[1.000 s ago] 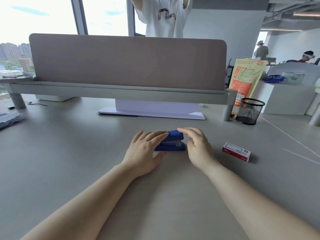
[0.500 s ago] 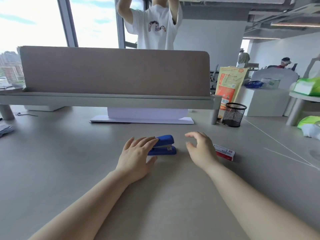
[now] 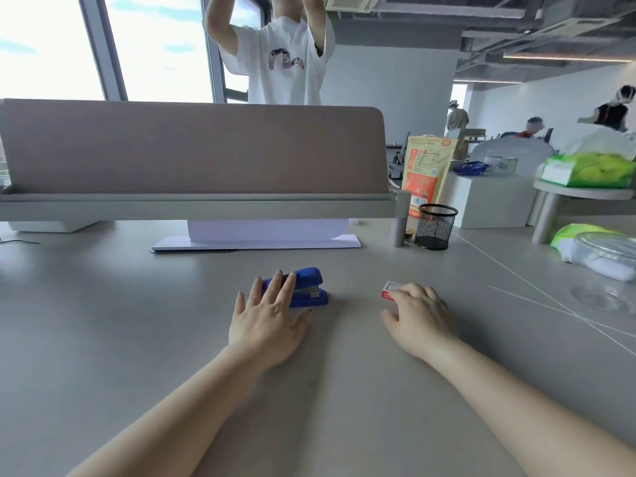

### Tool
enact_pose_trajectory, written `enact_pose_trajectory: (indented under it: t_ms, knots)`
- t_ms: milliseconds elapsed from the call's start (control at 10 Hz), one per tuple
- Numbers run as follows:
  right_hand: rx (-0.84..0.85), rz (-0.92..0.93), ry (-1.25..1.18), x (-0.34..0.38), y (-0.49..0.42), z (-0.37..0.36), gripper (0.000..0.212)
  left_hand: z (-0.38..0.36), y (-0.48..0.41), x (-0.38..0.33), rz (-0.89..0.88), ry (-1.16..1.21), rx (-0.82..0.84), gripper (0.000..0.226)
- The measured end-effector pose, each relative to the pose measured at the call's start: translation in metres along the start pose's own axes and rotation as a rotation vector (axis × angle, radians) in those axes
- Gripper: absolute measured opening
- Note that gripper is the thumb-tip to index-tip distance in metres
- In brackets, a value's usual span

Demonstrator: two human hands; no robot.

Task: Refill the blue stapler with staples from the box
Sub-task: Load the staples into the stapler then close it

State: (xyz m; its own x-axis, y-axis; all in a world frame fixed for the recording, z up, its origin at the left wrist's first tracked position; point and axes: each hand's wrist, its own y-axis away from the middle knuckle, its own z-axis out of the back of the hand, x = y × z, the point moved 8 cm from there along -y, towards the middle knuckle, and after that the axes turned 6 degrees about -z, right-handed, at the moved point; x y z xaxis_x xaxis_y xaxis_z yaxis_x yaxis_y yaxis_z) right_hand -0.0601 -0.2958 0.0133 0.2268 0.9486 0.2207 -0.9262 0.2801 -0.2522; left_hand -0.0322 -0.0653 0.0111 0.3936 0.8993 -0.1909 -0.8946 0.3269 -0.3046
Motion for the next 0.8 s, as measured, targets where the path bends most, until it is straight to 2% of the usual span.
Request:
enact_pose_trajectory:
  t_ms: [300,500,700,800]
  knots:
    - [0.122,0.094,-0.247,0.032,-0.075,-0.034,0.042,-0.033,-0.082,0.005,0.029,0.047,0.066,0.066]
    - [0.15,0.123,-0.28,0.046,-0.127,-0.053,0.042,-0.051,-0.133,0.014,0.024,0.056,0.067,0.066]
    - [0.152,0.139,-0.33,0.046,-0.145,-0.062,0.044,-0.059,-0.149,0.019,0.012,0.069,0.07,0.065]
    - [0.024,0.163,-0.381,0.044,-0.141,-0.047,0.051,-0.049,-0.148,0.019,0.009,0.103,-0.026,0.063]
